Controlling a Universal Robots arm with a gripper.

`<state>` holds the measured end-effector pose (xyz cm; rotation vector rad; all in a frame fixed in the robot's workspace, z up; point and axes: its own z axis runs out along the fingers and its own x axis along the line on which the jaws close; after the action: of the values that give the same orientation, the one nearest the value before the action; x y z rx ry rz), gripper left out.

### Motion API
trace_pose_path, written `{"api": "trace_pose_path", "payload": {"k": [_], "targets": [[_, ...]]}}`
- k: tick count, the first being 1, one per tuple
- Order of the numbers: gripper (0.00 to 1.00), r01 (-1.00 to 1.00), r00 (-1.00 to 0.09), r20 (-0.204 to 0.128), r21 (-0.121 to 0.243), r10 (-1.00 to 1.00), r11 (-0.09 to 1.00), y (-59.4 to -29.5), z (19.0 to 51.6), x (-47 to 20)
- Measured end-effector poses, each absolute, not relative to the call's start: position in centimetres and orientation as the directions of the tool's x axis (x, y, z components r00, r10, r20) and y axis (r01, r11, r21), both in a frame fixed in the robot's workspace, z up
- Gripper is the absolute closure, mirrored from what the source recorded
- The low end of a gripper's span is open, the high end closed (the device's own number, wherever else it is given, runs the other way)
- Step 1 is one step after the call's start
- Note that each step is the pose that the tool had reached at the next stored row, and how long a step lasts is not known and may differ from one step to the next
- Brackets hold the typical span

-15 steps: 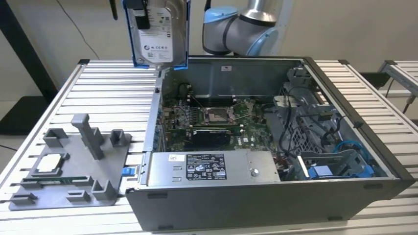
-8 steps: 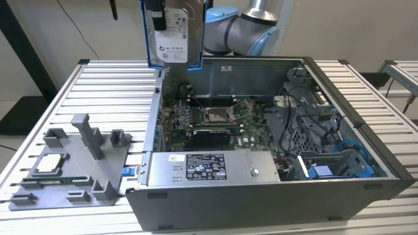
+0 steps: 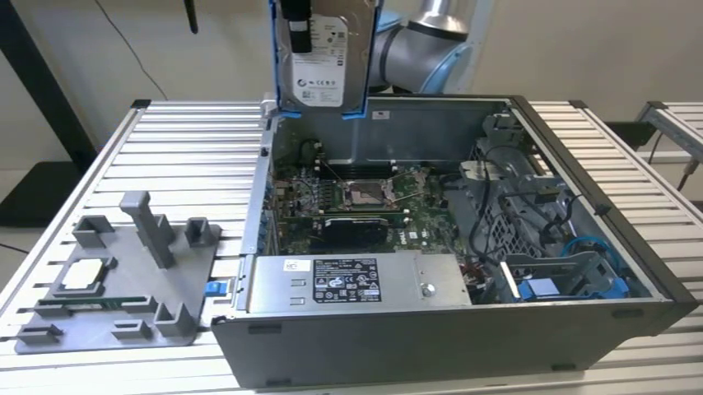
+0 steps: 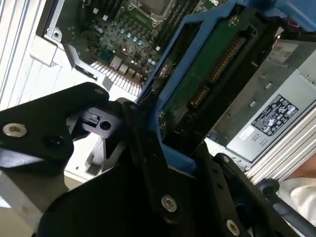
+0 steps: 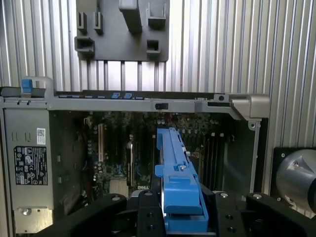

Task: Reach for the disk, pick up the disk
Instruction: 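Pick up the disk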

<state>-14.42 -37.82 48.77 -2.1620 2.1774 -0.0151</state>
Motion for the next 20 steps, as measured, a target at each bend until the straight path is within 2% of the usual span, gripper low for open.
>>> {"api": "trace_pose_path", "payload": {"k": [20], "targets": [[1.0,-0.998,-0.005,-0.045,-0.058,-0.999,0.008,-37.8,48.6,-7.5]]}}
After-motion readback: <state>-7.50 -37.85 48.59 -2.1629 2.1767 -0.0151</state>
